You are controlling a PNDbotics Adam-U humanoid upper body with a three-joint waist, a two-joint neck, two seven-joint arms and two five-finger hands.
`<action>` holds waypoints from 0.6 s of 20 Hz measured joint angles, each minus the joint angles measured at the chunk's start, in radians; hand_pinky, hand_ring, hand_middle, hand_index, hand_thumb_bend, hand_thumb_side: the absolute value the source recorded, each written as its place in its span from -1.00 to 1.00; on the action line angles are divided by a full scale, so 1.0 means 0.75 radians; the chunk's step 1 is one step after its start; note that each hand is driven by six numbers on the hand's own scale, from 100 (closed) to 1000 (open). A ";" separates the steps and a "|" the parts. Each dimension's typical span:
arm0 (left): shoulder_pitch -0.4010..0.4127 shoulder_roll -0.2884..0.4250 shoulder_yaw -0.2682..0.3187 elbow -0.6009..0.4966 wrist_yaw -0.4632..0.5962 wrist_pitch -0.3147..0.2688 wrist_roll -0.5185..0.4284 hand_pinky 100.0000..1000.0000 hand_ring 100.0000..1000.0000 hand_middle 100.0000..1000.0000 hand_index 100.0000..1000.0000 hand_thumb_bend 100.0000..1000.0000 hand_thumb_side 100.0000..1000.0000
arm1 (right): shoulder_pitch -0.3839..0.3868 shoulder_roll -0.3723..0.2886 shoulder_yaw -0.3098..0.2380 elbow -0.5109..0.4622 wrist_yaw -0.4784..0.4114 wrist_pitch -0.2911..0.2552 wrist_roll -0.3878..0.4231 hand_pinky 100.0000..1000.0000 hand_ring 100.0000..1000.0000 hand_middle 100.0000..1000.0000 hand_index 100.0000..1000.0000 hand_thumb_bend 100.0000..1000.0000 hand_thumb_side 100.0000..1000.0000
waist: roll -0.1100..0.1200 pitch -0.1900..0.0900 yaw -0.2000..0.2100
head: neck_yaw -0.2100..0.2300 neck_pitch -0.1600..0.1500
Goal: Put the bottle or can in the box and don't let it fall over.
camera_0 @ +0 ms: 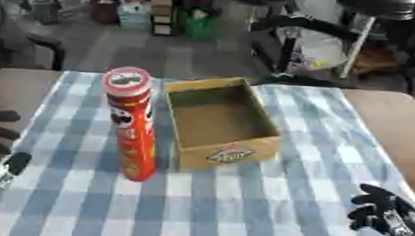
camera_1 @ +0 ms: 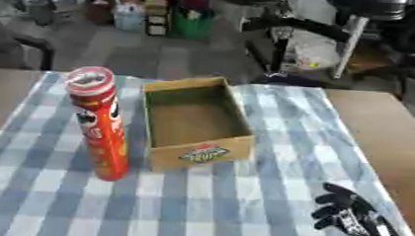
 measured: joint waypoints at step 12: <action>-0.221 0.920 -0.243 0.175 0.228 -0.286 0.017 0.34 0.45 0.62 0.82 -0.03 -0.09 | 0.001 -0.018 0.001 0.000 0.011 0.000 0.001 -0.09 0.06 0.19 0.62 -1.00 0.25 | 0.030 -0.012 -0.021 | -0.023 -0.002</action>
